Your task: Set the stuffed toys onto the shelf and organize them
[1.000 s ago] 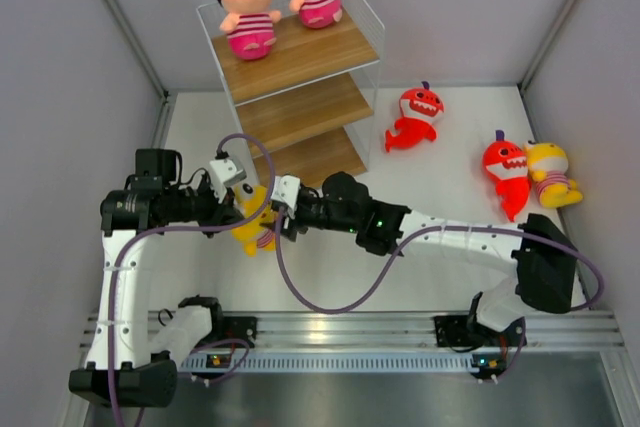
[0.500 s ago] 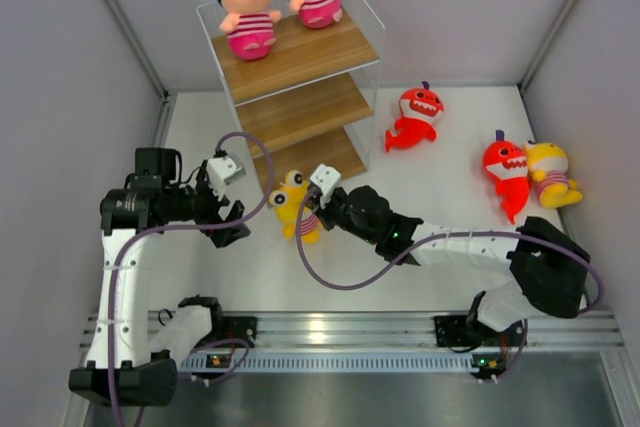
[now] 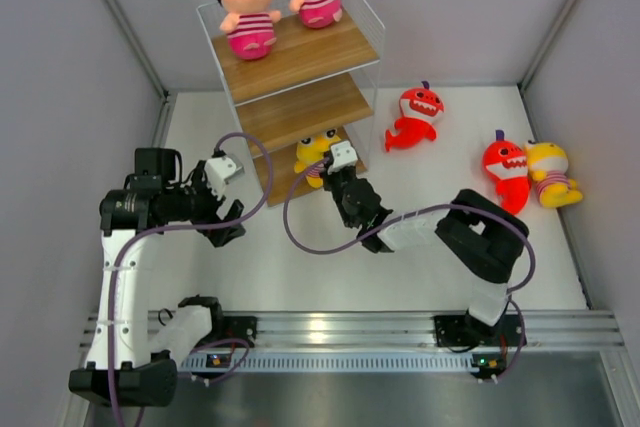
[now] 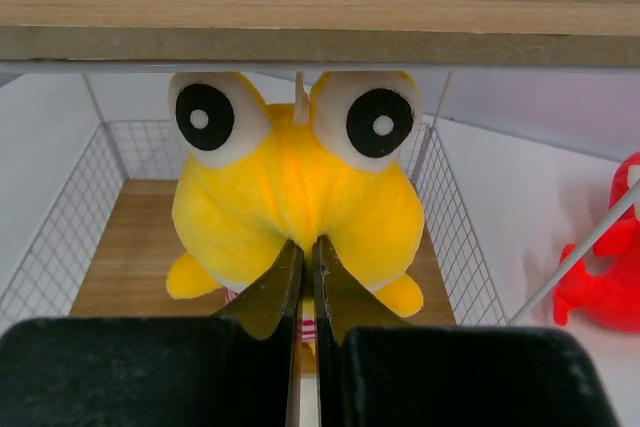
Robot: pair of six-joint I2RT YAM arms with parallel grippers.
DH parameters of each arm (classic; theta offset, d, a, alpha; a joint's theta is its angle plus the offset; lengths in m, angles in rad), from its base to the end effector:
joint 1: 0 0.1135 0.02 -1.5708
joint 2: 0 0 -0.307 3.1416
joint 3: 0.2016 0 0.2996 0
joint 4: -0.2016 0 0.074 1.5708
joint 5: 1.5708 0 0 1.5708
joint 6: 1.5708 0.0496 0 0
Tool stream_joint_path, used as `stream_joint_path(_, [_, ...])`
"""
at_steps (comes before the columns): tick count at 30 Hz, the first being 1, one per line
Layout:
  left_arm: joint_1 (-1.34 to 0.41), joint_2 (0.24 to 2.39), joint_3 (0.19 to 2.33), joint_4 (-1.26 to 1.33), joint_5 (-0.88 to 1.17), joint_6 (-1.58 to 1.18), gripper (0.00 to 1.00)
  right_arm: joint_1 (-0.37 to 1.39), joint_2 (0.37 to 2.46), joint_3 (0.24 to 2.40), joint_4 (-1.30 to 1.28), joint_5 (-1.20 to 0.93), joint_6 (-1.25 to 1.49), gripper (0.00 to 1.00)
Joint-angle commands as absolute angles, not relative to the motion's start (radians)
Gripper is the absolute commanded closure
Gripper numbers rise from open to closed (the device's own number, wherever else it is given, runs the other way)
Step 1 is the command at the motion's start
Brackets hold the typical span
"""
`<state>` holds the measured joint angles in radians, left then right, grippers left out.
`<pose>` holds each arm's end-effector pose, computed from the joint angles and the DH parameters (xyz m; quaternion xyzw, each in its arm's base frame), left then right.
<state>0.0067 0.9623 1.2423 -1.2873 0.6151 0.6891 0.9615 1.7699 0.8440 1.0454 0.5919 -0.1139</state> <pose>0.1714 -0.0275 0.4074 0.3857 0.8346 -0.1830 0.3483 0.2627 0.3281 0.2296 -0.1377 0.6569 0.1178 0.7318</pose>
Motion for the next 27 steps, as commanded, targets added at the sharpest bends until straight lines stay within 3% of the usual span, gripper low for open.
stream_joint_path(1, [0.005,0.939,1.270,-1.287,0.586,0.692,0.04,0.945,1.825,0.943,1.279,0.669,-0.147,1.00])
stream_joint_path(6, [0.006,0.937,1.266,-1.287,0.584,0.695,0.04,0.922,1.910,0.994,1.405,0.635,-0.124,1.00])
stream_joint_path(27, [0.006,0.919,1.276,-1.287,0.584,0.695,0.04,0.828,2.128,1.181,1.313,0.609,-0.052,1.00])
